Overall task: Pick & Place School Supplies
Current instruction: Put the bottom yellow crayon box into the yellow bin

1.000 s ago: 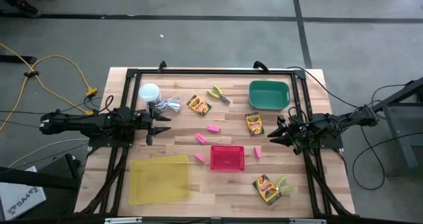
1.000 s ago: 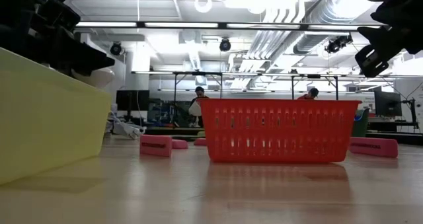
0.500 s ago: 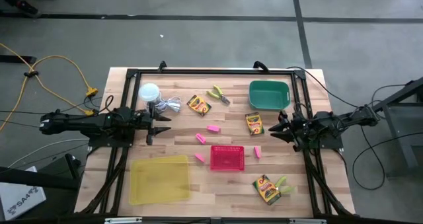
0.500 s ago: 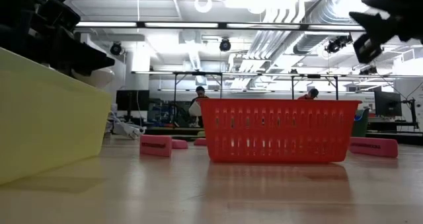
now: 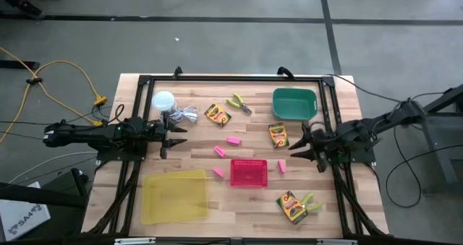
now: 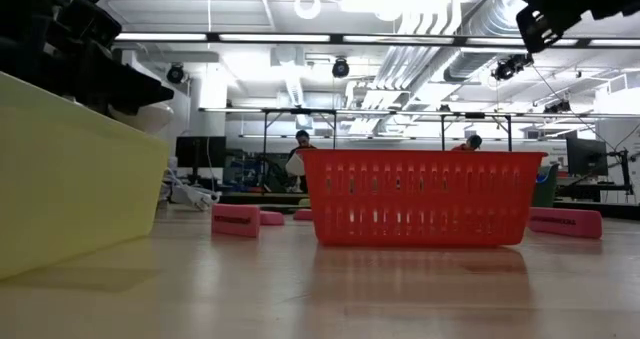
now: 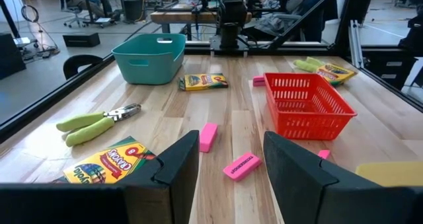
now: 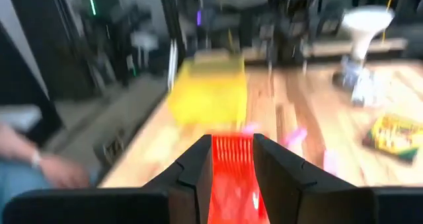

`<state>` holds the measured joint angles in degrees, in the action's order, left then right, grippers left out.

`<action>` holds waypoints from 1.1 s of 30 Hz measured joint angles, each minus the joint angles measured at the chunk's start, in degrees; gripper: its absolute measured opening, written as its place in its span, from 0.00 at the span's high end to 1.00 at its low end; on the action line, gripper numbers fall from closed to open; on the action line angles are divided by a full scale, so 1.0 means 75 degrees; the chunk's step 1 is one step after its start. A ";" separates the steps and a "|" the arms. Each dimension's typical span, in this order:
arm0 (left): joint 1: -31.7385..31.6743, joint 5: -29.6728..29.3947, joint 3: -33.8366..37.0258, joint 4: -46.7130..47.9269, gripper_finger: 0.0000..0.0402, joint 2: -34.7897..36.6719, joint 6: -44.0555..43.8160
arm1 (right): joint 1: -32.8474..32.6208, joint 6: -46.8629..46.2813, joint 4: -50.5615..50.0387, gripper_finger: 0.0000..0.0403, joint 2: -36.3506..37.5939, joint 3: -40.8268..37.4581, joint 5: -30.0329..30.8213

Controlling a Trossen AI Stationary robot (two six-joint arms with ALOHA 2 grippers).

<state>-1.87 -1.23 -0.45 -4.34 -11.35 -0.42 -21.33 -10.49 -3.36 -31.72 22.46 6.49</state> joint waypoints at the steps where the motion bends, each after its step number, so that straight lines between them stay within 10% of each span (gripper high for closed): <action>1: 0.0001 -0.0001 0.0000 0.0000 0.59 0.0000 0.0001 | -0.0119 0.0006 -0.0333 0.76 -0.0288 0.0215 0.0060; 17: 0.0000 0.0006 0.0000 0.0000 0.59 0.0000 0.0002 | -0.3111 0.1421 -0.2210 0.76 -0.3439 0.2761 0.2286; 24: 0.0000 0.0006 0.0000 0.0000 0.59 0.0000 0.0002 | -0.4460 0.0082 -0.3406 0.76 -0.4238 0.3068 0.4059; 33: 0.0002 0.0032 0.0000 0.0002 0.59 0.0000 -0.0001 | -0.5454 -0.1041 -0.3634 0.76 -0.5369 0.3103 0.4400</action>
<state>-1.85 -0.99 -0.45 -4.32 -11.35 -0.43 -62.24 -18.29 -30.62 -71.99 45.73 39.48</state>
